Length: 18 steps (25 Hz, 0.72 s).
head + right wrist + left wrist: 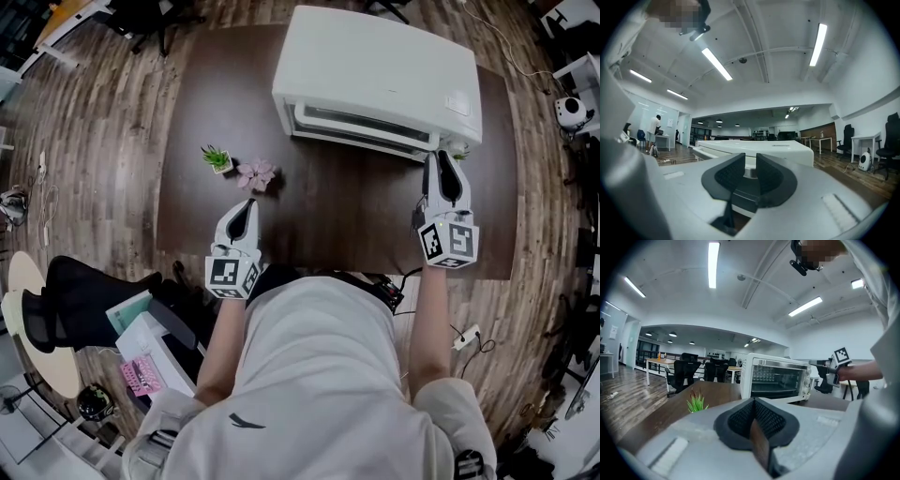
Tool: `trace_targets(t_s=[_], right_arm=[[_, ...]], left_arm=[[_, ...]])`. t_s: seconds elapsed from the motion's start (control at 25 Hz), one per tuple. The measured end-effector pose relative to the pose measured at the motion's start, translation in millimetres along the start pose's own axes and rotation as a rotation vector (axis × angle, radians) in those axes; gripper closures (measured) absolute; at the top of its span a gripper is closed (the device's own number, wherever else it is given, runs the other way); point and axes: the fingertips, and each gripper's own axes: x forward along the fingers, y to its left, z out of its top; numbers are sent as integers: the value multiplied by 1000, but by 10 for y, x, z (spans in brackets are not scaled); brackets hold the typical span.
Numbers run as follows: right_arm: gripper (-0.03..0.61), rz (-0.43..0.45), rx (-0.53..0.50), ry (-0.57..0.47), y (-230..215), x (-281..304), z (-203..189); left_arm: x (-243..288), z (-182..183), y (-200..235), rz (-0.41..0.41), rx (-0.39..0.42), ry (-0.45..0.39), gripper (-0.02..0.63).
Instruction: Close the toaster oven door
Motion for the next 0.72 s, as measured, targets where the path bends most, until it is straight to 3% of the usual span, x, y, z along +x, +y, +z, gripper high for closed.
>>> trace_targets(t_s=[0.12,0.2,0.4,0.72], right_arm=[[510,12,-19,23,139,-354,-137],[575,10,-11,62,222,-570,-318],[578,21,-6,162,466,-909,-762],[580,25,-78,161,662,-911,-754]], left_arm=[[-5,59,-6,-9,16,-12,609],[-5,81,-16,-16,21,-18,609],[1,95,-97,-44,27,-24,609],[35,59,-130,-72,37,-11,609]])
